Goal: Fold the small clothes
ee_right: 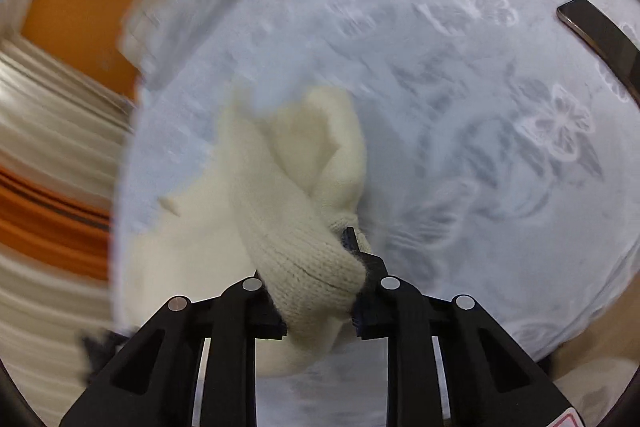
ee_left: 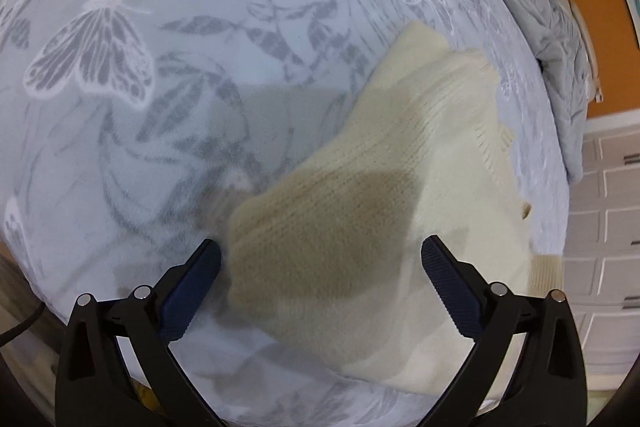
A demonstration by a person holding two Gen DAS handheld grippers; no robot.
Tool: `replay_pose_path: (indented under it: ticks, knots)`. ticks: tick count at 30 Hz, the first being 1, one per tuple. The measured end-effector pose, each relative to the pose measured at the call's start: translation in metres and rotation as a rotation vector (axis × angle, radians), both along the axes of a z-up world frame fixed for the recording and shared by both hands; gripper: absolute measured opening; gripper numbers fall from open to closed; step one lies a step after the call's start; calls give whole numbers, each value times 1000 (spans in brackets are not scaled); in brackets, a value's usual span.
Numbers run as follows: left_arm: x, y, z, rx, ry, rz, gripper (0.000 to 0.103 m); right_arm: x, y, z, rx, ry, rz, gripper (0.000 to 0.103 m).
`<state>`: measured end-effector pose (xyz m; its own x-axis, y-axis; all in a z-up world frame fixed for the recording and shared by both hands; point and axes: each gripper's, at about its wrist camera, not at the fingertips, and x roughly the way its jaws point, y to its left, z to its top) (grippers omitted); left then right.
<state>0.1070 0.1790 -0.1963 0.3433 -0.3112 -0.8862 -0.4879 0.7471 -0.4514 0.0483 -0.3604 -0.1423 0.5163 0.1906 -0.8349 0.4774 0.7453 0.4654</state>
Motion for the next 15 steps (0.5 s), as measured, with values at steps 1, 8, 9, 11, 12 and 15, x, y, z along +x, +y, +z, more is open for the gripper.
replay_pose_path:
  ticks: [1,8,9,11,12,15]
  knots:
    - [0,-3,0,20,-6,-7,98,3,-2,-22,-3,79,7,25]
    - [6,-6,1,47,-1,-28,97,-20,17,43,-227,-24,-95,42]
    - [6,-5,0,43,2,-24,96,-15,36,59,-249,-80,-22,37]
    - [8,-5,1,43,3,-21,92,6,79,74,-258,-121,166,30]
    - [8,-6,1,50,3,-23,91,20,103,76,-261,-125,263,24]
    - [6,-6,3,42,-14,-48,76,69,168,56,-209,-99,469,2]
